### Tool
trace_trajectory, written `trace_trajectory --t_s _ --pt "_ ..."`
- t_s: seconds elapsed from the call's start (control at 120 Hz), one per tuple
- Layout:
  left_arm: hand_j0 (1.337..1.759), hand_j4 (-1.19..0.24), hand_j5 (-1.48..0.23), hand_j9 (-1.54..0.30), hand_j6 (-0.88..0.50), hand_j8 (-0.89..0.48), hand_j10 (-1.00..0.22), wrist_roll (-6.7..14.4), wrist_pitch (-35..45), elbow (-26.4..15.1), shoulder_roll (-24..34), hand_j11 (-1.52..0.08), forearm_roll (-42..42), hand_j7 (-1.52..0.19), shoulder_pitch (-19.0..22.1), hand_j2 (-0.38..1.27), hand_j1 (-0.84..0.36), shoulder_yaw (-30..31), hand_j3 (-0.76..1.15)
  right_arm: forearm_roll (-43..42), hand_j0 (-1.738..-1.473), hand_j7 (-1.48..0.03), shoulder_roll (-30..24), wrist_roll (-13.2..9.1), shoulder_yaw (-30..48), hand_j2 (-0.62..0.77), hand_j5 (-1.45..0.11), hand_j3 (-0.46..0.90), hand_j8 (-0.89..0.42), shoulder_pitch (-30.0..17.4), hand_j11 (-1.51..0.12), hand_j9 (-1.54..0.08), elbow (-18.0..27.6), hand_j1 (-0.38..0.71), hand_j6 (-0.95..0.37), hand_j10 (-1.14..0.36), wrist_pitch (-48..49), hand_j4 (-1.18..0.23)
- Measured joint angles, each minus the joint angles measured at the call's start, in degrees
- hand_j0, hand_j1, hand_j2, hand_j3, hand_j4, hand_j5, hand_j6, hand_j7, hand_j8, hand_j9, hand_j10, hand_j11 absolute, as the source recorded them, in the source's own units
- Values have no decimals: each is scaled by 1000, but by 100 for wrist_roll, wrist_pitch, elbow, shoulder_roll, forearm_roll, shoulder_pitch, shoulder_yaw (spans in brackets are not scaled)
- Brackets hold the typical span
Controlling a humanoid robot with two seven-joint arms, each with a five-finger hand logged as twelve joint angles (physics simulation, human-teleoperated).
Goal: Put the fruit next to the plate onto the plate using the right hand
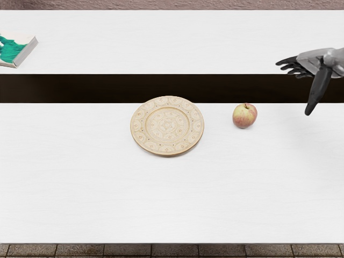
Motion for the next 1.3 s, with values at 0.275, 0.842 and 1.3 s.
trace_trajectory --t_s 0.275,0.842,1.3 --pt "1658 0 0 0 0 0 0 0 0 0 0 0 0 0 0 0 349 0 0 22 -1658 0 -3 -244 28 0 -1 0 -5 135 0 0 68 -349 -6 -3 0 -4" --pt "1658 0 0 0 0 0 0 0 0 0 0 0 0 0 0 0 349 0 0 -918 -1658 0 106 -1007 133 0 -1 0 -4 -68 0 0 2588 -349 -6 -3 -1 -4" --pt "1658 0 0 0 0 0 0 0 0 0 0 0 0 0 0 0 349 0 0 -2490 -1658 0 695 -1010 168 1 -1 0 -4 -603 0 0 2744 -349 -5 -3 -947 -3"
